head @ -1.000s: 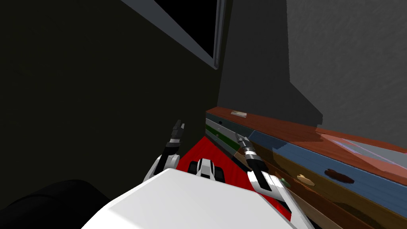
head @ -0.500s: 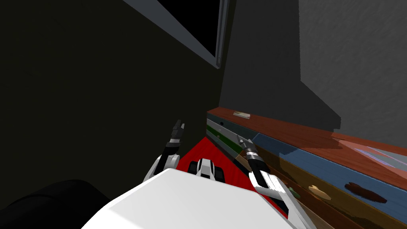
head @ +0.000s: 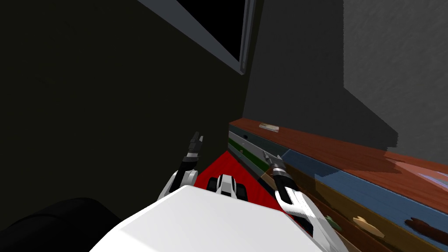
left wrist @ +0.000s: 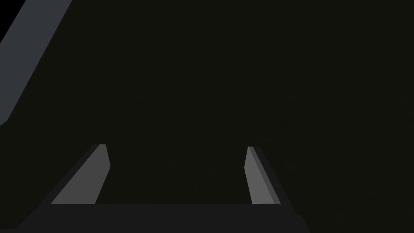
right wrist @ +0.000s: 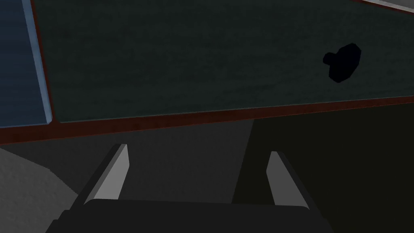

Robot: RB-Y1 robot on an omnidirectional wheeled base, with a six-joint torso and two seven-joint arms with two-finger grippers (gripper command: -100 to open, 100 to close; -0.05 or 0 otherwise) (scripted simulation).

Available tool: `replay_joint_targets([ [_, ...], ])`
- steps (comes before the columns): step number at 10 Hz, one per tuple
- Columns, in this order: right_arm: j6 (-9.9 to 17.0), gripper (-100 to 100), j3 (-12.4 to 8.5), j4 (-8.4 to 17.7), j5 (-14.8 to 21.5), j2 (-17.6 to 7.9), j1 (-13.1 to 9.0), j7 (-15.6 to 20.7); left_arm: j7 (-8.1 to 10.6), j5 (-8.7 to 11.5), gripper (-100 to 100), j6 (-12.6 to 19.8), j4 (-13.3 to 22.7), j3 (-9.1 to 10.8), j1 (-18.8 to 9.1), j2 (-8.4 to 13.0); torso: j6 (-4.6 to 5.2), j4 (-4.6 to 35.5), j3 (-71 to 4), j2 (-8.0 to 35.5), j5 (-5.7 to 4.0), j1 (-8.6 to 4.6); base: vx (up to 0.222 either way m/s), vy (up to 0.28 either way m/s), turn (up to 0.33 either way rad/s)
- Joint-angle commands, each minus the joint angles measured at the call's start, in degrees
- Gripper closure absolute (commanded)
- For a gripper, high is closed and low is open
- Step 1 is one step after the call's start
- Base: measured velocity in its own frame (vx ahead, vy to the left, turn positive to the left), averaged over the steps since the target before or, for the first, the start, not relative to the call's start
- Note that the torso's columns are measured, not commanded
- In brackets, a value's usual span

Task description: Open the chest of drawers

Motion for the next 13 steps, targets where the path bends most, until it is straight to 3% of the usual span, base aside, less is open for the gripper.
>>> replay_joint_targets([
  [1, 3.81, -100, -0.55, 1.57, 4.63, -0.53, -0.36, 2.72, 0.00, 0.00, 0, 0.00, 0.00, 0.00, 0.01, 0.00, 0.04, -0.01, -0.02, -0.01, 0.01, 0.01, 0.045, -0.013, 0.140],
  [3, 4.08, -100, -0.55, 1.57, 7.22, -0.53, -0.36, 2.72, 0.00, 0.00, 0, 0.00, 0.00, 0.00, 0.01, 0.00, 0.04, -0.01, -0.01, 0.00, 0.00, 0.00, 0.031, -0.015, 0.033],
  [4, 6.51, -100, -1.02, 2.98, 9.33, -0.71, -0.86, 4.38, 0.00, 0.00, 0, 0.00, 0.00, 0.00, 0.01, 0.00, 0.05, 0.02, 0.04, 0.08, 0.01, 0.03, 0.028, -0.008, 0.178],
  [5, 6.51, -100, -1.02, 2.98, 10.98, -0.71, -0.86, 4.38, 0.00, 0.00, 0, 0.00, 0.00, 0.00, 0.00, 0.00, 0.00, 0.02, 0.03, 0.05, 0.01, 0.04, 0.032, -0.010, 0.087],
  [6, 8.83, -100, -1.45, 4.41, 12.95, -0.86, -1.39, 5.96, 0.00, 0.00, 0, 0.00, 0.00, 0.00, 0.01, 0.00, 0.05, 0.00, 0.01, 0.02, 0.01, 0.02, 0.043, -0.012, 0.141],
  [7, 8.88, -100, -1.45, 4.41, 15.21, -0.86, -1.39, 5.96, 0.00, 0.00, 0, 0.00, 0.00, 0.00, 0.00, 0.00, 0.01, -0.01, -0.02, -0.03, 0.00, 0.00, 0.040, -0.010, 0.091],
  [10, 13.15, -100, -2.23, 7.27, 20.98, -1.09, -2.51, 8.88, 0.00, 0.00, 0, 0.00, 0.00, 0.01, 0.01, 0.00, 0.06, 0.00, 0.01, 0.04, 0.01, 0.00, 0.041, -0.012, 0.140],
  [12, 13.39, -100, -2.23, 7.27, 22.71, -1.09, -2.51, 8.88, 0.00, 0.00, 0, 0.00, 0.00, 0.00, 0.01, 0.00, 0.04, 0.01, 0.02, 0.05, 0.02, 0.04, 0.023, -0.004, 0.047],
  [13, 15.52, -100, -2.57, 8.69, 24.78, -1.17, -3.10, 10.20, 0.00, 0.00, 0, 0.00, 0.00, 0.00, 0.01, 0.00, 0.05, 0.02, 0.05, 0.10, 0.01, 0.03, 0.025, -0.003, 0.152],
])
